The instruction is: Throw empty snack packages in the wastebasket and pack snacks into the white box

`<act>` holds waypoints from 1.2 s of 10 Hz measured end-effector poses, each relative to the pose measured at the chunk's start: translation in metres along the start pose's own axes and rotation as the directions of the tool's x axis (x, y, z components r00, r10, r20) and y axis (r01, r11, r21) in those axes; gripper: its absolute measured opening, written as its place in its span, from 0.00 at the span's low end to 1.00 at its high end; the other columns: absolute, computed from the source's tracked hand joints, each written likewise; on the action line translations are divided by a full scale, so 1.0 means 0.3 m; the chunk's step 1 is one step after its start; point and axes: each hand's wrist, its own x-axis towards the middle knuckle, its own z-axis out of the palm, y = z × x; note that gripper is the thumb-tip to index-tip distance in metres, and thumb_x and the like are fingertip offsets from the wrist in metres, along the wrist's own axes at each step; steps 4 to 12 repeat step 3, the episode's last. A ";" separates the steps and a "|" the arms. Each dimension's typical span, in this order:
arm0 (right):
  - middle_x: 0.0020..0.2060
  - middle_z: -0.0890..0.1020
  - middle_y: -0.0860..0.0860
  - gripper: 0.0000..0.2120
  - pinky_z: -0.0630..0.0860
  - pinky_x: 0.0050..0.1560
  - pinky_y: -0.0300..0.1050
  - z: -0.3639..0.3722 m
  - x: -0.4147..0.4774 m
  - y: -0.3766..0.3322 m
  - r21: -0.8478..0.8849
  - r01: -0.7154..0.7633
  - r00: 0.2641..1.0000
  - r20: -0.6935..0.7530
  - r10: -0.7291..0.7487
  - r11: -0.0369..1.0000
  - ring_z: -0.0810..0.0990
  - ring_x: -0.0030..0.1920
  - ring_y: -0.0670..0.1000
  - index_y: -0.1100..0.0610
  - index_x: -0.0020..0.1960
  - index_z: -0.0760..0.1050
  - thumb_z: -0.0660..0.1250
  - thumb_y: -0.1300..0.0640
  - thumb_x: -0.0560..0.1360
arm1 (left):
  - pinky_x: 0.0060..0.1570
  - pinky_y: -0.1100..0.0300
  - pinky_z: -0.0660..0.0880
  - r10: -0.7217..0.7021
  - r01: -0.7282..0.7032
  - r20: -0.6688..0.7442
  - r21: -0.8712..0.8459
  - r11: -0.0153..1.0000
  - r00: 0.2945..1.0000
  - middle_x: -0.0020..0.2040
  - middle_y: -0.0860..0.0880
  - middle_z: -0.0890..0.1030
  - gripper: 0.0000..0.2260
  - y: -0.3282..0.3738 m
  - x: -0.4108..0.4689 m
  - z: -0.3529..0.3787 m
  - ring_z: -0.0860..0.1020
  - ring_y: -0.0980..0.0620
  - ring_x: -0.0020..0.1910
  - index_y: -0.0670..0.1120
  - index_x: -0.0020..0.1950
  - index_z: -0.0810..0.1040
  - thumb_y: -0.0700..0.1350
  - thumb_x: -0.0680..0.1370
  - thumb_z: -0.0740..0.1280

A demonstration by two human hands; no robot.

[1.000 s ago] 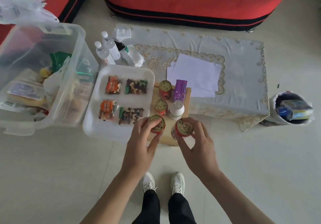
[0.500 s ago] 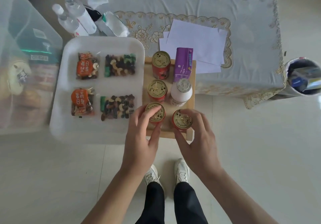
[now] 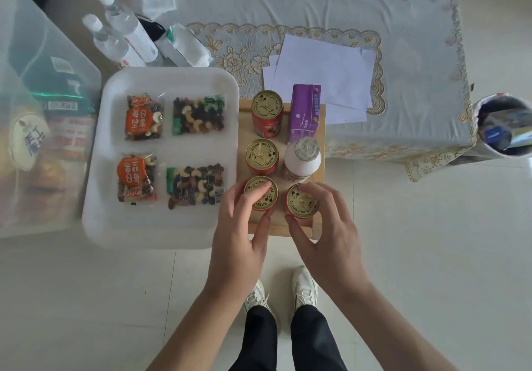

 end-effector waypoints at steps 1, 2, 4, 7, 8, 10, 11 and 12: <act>0.61 0.76 0.48 0.22 0.66 0.54 0.21 -0.020 0.001 -0.020 0.007 0.006 1.000 0.029 -0.006 1.000 0.72 0.54 0.30 0.56 0.65 0.75 0.77 0.60 0.73 | 0.66 0.60 0.75 -0.002 0.001 0.041 0.035 0.999 0.999 0.70 0.47 0.73 0.21 0.016 0.002 -0.019 0.73 0.53 0.71 0.49 0.72 0.74 0.39 0.80 0.71; 0.62 0.76 0.47 0.22 0.67 0.55 0.23 -0.054 0.012 -0.043 0.008 0.039 0.999 0.015 -0.039 0.999 0.72 0.56 0.33 0.55 0.65 0.75 0.76 0.57 0.73 | 0.68 0.68 0.70 0.006 -0.010 0.070 0.063 0.998 0.998 0.73 0.48 0.71 0.20 0.033 0.003 -0.041 0.70 0.54 0.74 0.49 0.74 0.73 0.45 0.81 0.69; 0.62 0.76 0.47 0.22 0.67 0.55 0.23 -0.105 0.031 -0.093 0.002 0.042 0.999 0.007 -0.042 0.999 0.76 0.55 0.40 0.56 0.65 0.74 0.76 0.56 0.74 | 0.70 0.64 0.69 -0.040 0.029 0.087 0.123 0.992 0.995 0.77 0.50 0.67 0.21 0.077 0.002 -0.074 0.66 0.56 0.76 0.52 0.75 0.71 0.51 0.82 0.67; 0.62 0.76 0.47 0.22 0.67 0.55 0.23 -0.105 0.031 -0.093 0.002 0.042 0.999 0.007 -0.042 0.999 0.76 0.55 0.40 0.56 0.65 0.74 0.76 0.56 0.74 | 0.70 0.64 0.69 -0.040 0.029 0.087 0.123 0.992 0.995 0.77 0.50 0.67 0.21 0.077 0.002 -0.074 0.66 0.56 0.76 0.52 0.75 0.71 0.51 0.82 0.67; 0.62 0.76 0.47 0.22 0.67 0.55 0.23 -0.105 0.031 -0.093 0.002 0.042 0.999 0.007 -0.042 0.999 0.76 0.55 0.40 0.56 0.65 0.74 0.76 0.56 0.74 | 0.70 0.64 0.69 -0.040 0.029 0.087 0.123 0.992 0.995 0.77 0.50 0.67 0.21 0.077 0.002 -0.074 0.66 0.56 0.76 0.52 0.75 0.71 0.51 0.82 0.67; 0.62 0.76 0.47 0.22 0.67 0.55 0.23 -0.105 0.031 -0.093 0.002 0.042 0.999 0.007 -0.042 0.999 0.76 0.55 0.40 0.56 0.65 0.74 0.76 0.56 0.74 | 0.70 0.64 0.69 -0.040 0.029 0.087 0.123 0.992 0.995 0.77 0.50 0.67 0.21 0.077 0.002 -0.074 0.66 0.56 0.76 0.52 0.75 0.71 0.51 0.82 0.67; 0.62 0.76 0.47 0.22 0.67 0.55 0.23 -0.105 0.031 -0.093 0.002 0.042 0.999 0.007 -0.042 0.999 0.76 0.55 0.40 0.56 0.65 0.74 0.76 0.56 0.74 | 0.70 0.64 0.69 -0.040 0.029 0.087 0.123 0.992 0.995 0.77 0.50 0.67 0.21 0.077 0.002 -0.074 0.66 0.56 0.76 0.52 0.75 0.71 0.51 0.82 0.67; 0.62 0.76 0.47 0.22 0.67 0.55 0.23 -0.105 0.031 -0.093 0.002 0.042 0.999 0.007 -0.042 0.999 0.76 0.55 0.40 0.56 0.65 0.74 0.76 0.56 0.74 | 0.70 0.64 0.69 -0.040 0.029 0.087 0.123 0.992 0.995 0.77 0.50 0.67 0.21 0.077 0.002 -0.074 0.66 0.56 0.76 0.52 0.75 0.71 0.51 0.82 0.67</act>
